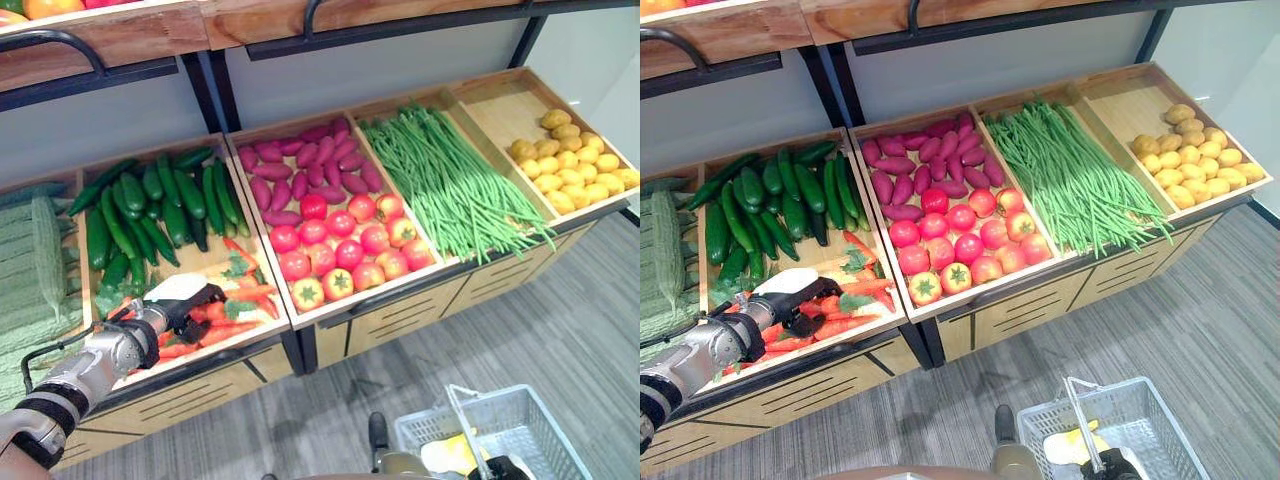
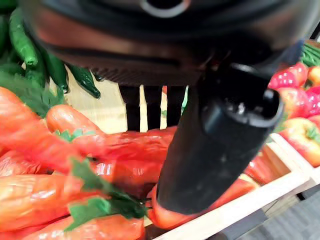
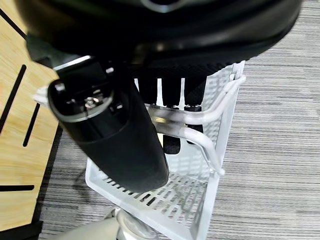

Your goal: Get the vegetables into the basket

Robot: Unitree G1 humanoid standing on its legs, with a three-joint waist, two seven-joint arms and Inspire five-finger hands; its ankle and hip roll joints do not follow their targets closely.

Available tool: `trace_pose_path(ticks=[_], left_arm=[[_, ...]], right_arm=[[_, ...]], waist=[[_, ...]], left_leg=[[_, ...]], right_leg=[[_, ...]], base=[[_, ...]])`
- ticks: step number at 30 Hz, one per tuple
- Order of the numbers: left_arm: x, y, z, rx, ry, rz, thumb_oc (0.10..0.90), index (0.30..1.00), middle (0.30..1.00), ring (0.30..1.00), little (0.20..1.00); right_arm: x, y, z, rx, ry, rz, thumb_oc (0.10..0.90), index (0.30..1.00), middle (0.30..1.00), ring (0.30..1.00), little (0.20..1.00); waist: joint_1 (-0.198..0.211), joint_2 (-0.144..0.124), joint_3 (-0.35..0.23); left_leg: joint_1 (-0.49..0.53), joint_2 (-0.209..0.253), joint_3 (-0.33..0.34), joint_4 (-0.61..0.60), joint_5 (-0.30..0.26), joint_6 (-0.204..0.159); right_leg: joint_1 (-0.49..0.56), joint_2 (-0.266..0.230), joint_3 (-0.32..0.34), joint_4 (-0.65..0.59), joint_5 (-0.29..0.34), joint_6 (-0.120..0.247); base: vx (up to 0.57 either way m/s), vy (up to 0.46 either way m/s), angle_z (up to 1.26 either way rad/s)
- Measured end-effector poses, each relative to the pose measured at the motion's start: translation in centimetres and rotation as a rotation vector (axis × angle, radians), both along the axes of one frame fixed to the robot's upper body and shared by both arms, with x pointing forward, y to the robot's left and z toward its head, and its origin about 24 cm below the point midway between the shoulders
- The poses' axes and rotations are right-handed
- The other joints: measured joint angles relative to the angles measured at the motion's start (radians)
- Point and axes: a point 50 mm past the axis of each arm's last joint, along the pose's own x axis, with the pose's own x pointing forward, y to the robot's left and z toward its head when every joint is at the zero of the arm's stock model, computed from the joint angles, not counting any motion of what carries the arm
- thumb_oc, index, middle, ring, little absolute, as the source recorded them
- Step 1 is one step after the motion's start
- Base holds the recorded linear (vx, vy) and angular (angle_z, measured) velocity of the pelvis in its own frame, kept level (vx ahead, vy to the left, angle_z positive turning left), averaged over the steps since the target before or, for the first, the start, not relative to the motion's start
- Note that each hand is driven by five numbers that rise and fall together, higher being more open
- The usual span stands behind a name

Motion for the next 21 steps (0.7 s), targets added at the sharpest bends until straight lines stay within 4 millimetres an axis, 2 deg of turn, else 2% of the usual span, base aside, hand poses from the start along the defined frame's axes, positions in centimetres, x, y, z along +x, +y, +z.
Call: trace_pose_path(ticks=[3,13,21], left_arm=[[0.5,-0.4,-0.6,0.003,-0.03,0.016,0.4,0.3,0.3,0.3,0.3],[0.9,-0.8,0.3,0.074,-0.077,-0.04,0.4,0.3,0.3,0.3,0.3],[1.5,-1.4,5.8,0.053,-0.322,-0.129,0.4,0.3,0.3,0.3,0.3]], right_arm=[[0.1,0.0,0.0,-0.006,0.002,0.011,0.4,0.3,0.3,0.3,0.3],[0.0,-0.1,0.0,-0.021,-0.001,0.013,0.4,0.3,0.3,0.3,0.3],[-0.5,0.0,0.0,-0.024,0.005,0.009,0.4,0.3,0.3,0.3,0.3]], waist=[[-0.001,0.0,0.0],[0.005,0.0,-0.001],[0.012,-0.002,0.0]], left_leg=[[0.002,-0.001,0.001,0.0,0.0,0.0],[0.011,0.0,0.01,0.0,0.0,0.0],[0.018,0.002,-0.002,0.0,0.0,0.0]], right_leg=[[0.001,0.0,0.002,0.0,0.002,-0.003],[0.007,-0.001,0.006,0.0,0.002,-0.001],[0.024,-0.002,-0.008,0.0,0.001,0.0]], base=[[0.0,0.0,0.0],[0.0,0.002,-0.01],[0.0,-0.002,0.05]])
